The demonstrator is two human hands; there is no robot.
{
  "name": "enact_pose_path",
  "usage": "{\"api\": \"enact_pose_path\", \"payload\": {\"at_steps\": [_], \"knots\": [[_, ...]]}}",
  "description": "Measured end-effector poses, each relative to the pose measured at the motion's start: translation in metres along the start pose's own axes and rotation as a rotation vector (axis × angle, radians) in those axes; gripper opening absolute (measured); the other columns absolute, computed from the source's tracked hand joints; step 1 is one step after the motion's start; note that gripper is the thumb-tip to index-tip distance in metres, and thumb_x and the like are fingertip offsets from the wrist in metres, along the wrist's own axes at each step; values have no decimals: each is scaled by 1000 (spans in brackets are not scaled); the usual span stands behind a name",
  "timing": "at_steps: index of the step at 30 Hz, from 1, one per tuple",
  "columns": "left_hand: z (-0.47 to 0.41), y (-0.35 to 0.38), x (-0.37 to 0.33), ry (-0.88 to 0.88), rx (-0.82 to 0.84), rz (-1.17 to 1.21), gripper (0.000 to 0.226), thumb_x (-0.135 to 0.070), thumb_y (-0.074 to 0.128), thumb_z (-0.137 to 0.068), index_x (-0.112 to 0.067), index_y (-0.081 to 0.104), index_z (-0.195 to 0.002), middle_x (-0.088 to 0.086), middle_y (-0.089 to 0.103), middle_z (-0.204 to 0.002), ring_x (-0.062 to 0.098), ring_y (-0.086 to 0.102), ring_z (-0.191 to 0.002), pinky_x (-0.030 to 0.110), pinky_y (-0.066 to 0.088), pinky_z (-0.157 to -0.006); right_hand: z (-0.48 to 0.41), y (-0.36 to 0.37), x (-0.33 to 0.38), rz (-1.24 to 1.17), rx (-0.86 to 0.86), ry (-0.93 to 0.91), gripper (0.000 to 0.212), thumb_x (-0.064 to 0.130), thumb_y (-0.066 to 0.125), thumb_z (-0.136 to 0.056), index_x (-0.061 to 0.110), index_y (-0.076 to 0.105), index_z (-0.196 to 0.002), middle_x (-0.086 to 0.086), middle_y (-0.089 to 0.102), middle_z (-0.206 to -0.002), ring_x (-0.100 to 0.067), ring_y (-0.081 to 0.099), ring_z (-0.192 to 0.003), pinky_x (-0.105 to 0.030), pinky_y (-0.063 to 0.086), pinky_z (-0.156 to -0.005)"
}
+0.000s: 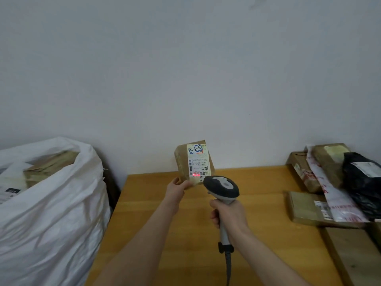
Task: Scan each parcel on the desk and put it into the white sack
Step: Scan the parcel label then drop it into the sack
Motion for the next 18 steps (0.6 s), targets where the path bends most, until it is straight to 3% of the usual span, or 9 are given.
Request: {"api": "enact_pose_path", "payload": {"at_steps": [8,12,18], "knots": [[4,-7,3,15,-38,7,67,-9,71,-80,-6,40,-139,5,61,-111,23,56,-111,33,40,-98,6,-3,4,-2,8,4,9,1,61,-82,1,61,-73,-9,56,-54,-19,47,-46,-29,40,-48],[7,-10,1,25,-49,-18,68,-9,71,-80,-5,40,-140,2,62,-107,22,56,-110,36,40,-103,9,-4,7,-9,34,0,9,0,61,-82,1,61,-73,-11,56,-57,-18,48,-46,-28,40,-47],[15,-18,-3,26,-86,-16,79,-14,75,-77,-7,34,-144,10,57,-128,24,53,-117,36,41,-104,14,1,10,12,81,-15,11,-1,62,-81,1,59,-70,-10,55,-56,-18,48,-46,-28,41,-47]]}}
Point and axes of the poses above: each hand's wrist, its own z-axis away from the middle knuckle, its own y-axis out of the palm, x = y × z, the point moved 9 cm from there along -z, towards the middle knuckle
